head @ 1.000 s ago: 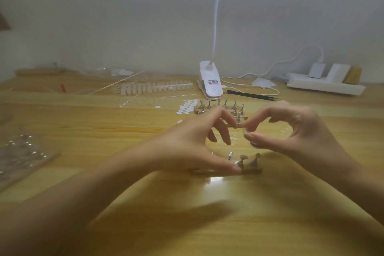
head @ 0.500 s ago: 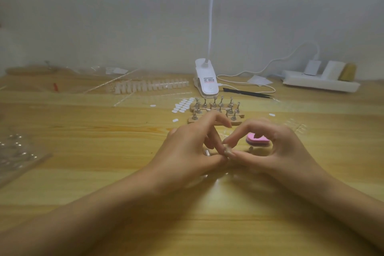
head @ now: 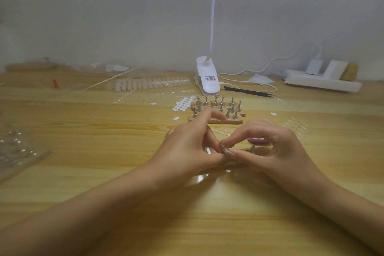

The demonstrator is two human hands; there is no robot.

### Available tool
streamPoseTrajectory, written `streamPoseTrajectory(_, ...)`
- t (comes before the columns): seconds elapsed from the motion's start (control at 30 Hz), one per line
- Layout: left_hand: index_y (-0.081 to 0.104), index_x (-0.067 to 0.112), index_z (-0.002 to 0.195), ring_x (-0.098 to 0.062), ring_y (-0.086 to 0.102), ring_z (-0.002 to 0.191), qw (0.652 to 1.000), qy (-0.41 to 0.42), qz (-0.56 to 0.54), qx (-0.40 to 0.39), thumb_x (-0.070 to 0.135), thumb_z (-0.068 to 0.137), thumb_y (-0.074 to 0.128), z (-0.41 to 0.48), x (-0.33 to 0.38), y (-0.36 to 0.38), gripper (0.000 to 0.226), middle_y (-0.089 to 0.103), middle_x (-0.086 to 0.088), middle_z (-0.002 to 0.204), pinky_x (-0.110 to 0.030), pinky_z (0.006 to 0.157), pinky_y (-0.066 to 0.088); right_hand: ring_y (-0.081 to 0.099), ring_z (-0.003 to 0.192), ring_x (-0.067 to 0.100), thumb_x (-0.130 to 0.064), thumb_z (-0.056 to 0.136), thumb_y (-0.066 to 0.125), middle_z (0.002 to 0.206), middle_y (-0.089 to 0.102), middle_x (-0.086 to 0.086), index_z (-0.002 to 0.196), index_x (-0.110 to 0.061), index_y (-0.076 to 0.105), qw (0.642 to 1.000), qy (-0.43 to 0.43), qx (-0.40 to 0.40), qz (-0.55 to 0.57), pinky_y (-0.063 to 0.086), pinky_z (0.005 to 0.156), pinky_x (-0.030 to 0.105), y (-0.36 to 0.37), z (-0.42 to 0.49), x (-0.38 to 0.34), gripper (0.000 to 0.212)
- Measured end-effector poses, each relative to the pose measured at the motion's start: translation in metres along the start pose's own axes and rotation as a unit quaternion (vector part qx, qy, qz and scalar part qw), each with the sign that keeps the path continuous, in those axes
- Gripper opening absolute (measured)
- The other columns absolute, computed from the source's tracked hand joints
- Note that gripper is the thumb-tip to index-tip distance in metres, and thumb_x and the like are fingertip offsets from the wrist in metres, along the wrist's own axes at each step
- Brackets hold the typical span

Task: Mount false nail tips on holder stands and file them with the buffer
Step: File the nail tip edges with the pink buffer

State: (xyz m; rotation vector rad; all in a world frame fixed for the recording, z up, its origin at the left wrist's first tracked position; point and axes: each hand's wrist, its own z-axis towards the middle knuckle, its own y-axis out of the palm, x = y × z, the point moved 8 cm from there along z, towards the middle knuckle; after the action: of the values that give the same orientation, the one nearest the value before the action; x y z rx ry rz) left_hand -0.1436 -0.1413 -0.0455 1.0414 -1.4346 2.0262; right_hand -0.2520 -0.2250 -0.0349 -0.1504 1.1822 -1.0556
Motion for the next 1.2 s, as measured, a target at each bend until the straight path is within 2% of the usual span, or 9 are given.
streamPoseTrajectory(0.1, 0.045, 0.04, 0.124, 0.001, 0.059, 0.075, 1.0, -0.003, 0.002, 0.005, 0.042, 0.075, 0.078, 0.001, -0.002, 0.0, 0.059, 0.067, 0.022, 0.073, -0.031, 0.078, 0.041, 0.06, 0.104, 0.012, -0.038, 0.074, 0.075, 0.092, 0.071, -0.021, 0.085, -0.035, 0.076, 1.0, -0.016, -0.001, -0.017, 0.053, 0.082, 0.042, 0.0, 0.0, 0.0, 0.012)
streamPoseTrajectory(0.33, 0.046, 0.038, 0.124, 0.001, 0.058, 0.072, 1.0, -0.011, -0.005, 0.007, 0.041, 0.076, 0.08, 0.0, -0.003, 0.001, 0.059, 0.065, 0.024, 0.071, -0.038, 0.085, 0.042, 0.058, 0.102, 0.012, -0.038, 0.074, 0.075, 0.091, 0.07, -0.022, 0.084, -0.032, 0.075, 0.999, -0.044, 0.003, -0.029, 0.047, 0.082, 0.033, 0.001, 0.001, -0.002, 0.012)
streamPoseTrajectory(0.43, 0.047, 0.038, 0.123, 0.0, 0.058, 0.073, 1.0, -0.013, -0.007, 0.011, 0.039, 0.076, 0.079, 0.0, -0.003, 0.0, 0.057, 0.066, 0.023, 0.071, -0.038, 0.084, 0.043, 0.056, 0.103, 0.01, -0.048, 0.074, 0.074, 0.09, 0.07, -0.025, 0.087, -0.032, 0.077, 0.998, -0.054, 0.004, -0.038, 0.046, 0.085, 0.036, 0.0, 0.001, -0.003, 0.021)
streamPoseTrajectory(0.5, 0.047, 0.038, 0.123, -0.001, 0.059, 0.074, 1.0, -0.012, -0.003, 0.015, 0.031, 0.078, 0.078, 0.0, -0.003, 0.0, 0.055, 0.066, 0.022, 0.072, -0.037, 0.084, 0.045, 0.057, 0.103, 0.012, -0.05, 0.082, 0.064, 0.091, 0.072, -0.024, 0.095, -0.037, 0.077, 0.998, -0.057, 0.02, -0.023, 0.049, 0.084, 0.038, -0.008, 0.001, -0.003, 0.022)
streamPoseTrajectory(0.6, 0.047, 0.039, 0.123, -0.002, 0.06, 0.078, 1.0, -0.012, 0.009, 0.017, 0.025, 0.078, 0.077, 0.0, -0.003, -0.001, 0.057, 0.067, 0.023, 0.073, -0.038, 0.085, 0.044, 0.063, 0.094, 0.024, -0.033, 0.093, 0.055, 0.095, 0.074, -0.016, 0.102, -0.032, 0.075, 0.987, -0.14, 0.037, -0.072, 0.046, 0.082, 0.048, -0.018, 0.001, -0.013, 0.022)
streamPoseTrajectory(0.77, 0.048, 0.038, 0.123, -0.006, 0.061, 0.078, 1.0, -0.002, 0.012, 0.023, 0.024, 0.078, 0.079, -0.001, -0.001, -0.002, 0.057, 0.065, 0.021, 0.074, -0.038, 0.083, 0.046, 0.061, 0.09, 0.023, -0.026, 0.094, 0.055, 0.096, 0.073, -0.013, 0.099, -0.025, 0.079, 0.958, -0.236, 0.0, -0.162, 0.044, 0.079, 0.054, -0.007, -0.005, -0.02, 0.025)
streamPoseTrajectory(0.93, 0.051, 0.038, 0.122, -0.008, 0.062, 0.079, 1.0, 0.008, 0.015, 0.026, 0.025, 0.078, 0.079, -0.001, 0.0, -0.002, 0.054, 0.065, 0.021, 0.073, -0.037, 0.082, 0.047, 0.058, 0.094, 0.022, -0.026, 0.094, 0.054, 0.096, 0.073, -0.013, 0.096, -0.023, 0.08, 0.965, -0.226, -0.02, -0.135, 0.045, 0.082, 0.051, -0.004, -0.002, -0.02, 0.027)
streamPoseTrajectory(1.07, 0.045, 0.041, 0.126, -0.005, 0.061, 0.079, 1.0, 0.014, 0.022, 0.014, 0.026, 0.078, 0.078, -0.001, 0.002, -0.002, 0.06, 0.066, 0.023, 0.076, -0.044, 0.092, 0.046, 0.058, 0.1, 0.015, -0.031, 0.091, 0.06, 0.103, 0.072, -0.013, 0.11, -0.028, 0.074, 0.985, -0.162, -0.032, -0.057, 0.05, 0.084, 0.036, -0.01, 0.001, -0.011, 0.024)
streamPoseTrajectory(1.2, 0.035, 0.047, 0.134, -0.001, 0.059, 0.079, 0.998, 0.022, 0.05, -0.01, 0.029, 0.077, 0.077, -0.001, 0.005, -0.002, 0.073, 0.066, 0.026, 0.084, -0.045, 0.098, 0.042, 0.064, 0.098, 0.013, -0.034, 0.074, 0.083, 0.107, 0.071, -0.013, 0.132, -0.029, 0.057, 0.987, -0.122, -0.098, -0.041, 0.053, 0.083, 0.03, -0.005, 0.003, 0.001, 0.064)
